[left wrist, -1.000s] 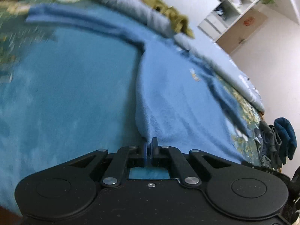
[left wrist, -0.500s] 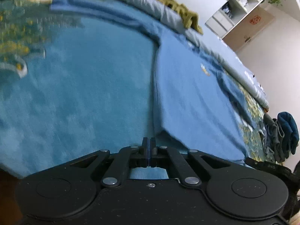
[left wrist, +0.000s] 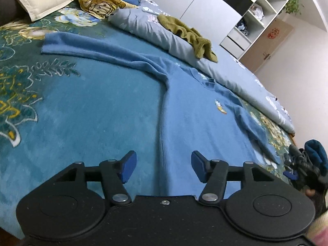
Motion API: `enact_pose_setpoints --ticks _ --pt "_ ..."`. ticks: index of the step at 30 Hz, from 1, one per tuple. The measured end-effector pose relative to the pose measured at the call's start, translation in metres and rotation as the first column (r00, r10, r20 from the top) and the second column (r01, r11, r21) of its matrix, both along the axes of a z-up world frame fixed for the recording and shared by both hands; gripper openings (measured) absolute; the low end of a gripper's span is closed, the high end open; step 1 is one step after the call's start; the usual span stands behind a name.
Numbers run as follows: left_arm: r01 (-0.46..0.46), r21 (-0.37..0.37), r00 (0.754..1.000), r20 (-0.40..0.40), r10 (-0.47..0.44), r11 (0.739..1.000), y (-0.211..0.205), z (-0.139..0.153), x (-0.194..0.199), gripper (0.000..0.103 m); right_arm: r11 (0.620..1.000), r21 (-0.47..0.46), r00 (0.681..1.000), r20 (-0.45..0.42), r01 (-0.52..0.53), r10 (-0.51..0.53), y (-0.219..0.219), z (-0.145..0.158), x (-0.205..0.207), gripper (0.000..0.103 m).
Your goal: Fold clothes
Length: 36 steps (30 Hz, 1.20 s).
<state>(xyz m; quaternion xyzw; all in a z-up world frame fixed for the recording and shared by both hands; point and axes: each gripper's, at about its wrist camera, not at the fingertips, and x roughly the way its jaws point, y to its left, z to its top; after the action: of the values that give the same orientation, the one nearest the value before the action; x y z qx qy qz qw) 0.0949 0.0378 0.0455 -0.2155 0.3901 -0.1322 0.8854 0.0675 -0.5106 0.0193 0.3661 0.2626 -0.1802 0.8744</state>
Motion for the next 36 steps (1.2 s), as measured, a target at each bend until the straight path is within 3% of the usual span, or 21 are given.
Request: enact_pose_setpoints --ticks 3,9,11,12,16,20,24,27,29,33,36 --pt "-0.006 0.018 1.000 -0.009 0.006 1.000 0.001 0.001 0.002 0.059 0.990 0.084 0.993 -0.012 0.117 -0.116 -0.026 -0.016 0.023 0.041" --pt "-0.028 0.045 0.999 -0.024 0.029 0.999 0.003 -0.003 0.009 0.059 0.972 0.108 0.978 0.004 0.207 -0.208 -0.032 -0.032 0.050 0.039" --pt "-0.031 0.042 0.999 -0.020 0.032 0.999 0.006 -0.002 0.009 0.059 0.970 0.120 0.977 0.009 0.210 -0.212 -0.035 -0.034 0.057 0.007" --pt "-0.033 0.040 0.999 -0.018 0.034 0.999 0.007 -0.002 0.009 0.059 0.970 0.131 0.978 0.004 0.206 -0.208 -0.037 -0.033 0.060 0.002" --pt "-0.053 0.041 0.999 -0.007 0.053 0.998 0.017 0.000 0.007 0.060 0.971 0.052 0.962 0.132 0.233 -0.238 -0.041 0.007 0.056 0.002" --pt "-0.091 0.021 0.996 -0.016 0.091 0.996 0.028 -0.003 0.005 0.060 0.968 -0.088 0.934 0.297 0.234 -0.199 -0.052 0.075 0.050 0.002" --pt "-0.115 -0.021 0.993 -0.035 0.114 0.993 0.033 -0.006 0.004 0.060 0.957 -0.247 0.934 0.353 0.150 -0.056 -0.030 0.121 0.062 0.002" --pt "-0.112 -0.039 0.993 -0.036 0.110 0.993 0.034 -0.005 0.003 0.062 0.927 -0.374 0.929 0.355 0.038 0.105 0.011 0.142 0.087 0.002" --pt "-0.114 -0.038 0.993 -0.031 0.113 0.993 0.036 -0.003 0.000 0.065 0.897 -0.436 0.907 0.348 -0.066 0.236 0.048 0.149 0.108 0.002" --pt "-0.145 -0.042 0.989 -0.031 0.144 0.989 0.042 0.000 -0.005 0.065 0.760 -0.540 0.804 0.231 -0.362 0.548 0.158 0.133 0.145 0.002" --pt "-0.165 -0.045 0.986 -0.032 0.164 0.985 0.050 0.004 -0.009 0.065 0.619 -0.549 0.691 0.101 -0.562 0.716 0.240 0.099 0.164 0.002"
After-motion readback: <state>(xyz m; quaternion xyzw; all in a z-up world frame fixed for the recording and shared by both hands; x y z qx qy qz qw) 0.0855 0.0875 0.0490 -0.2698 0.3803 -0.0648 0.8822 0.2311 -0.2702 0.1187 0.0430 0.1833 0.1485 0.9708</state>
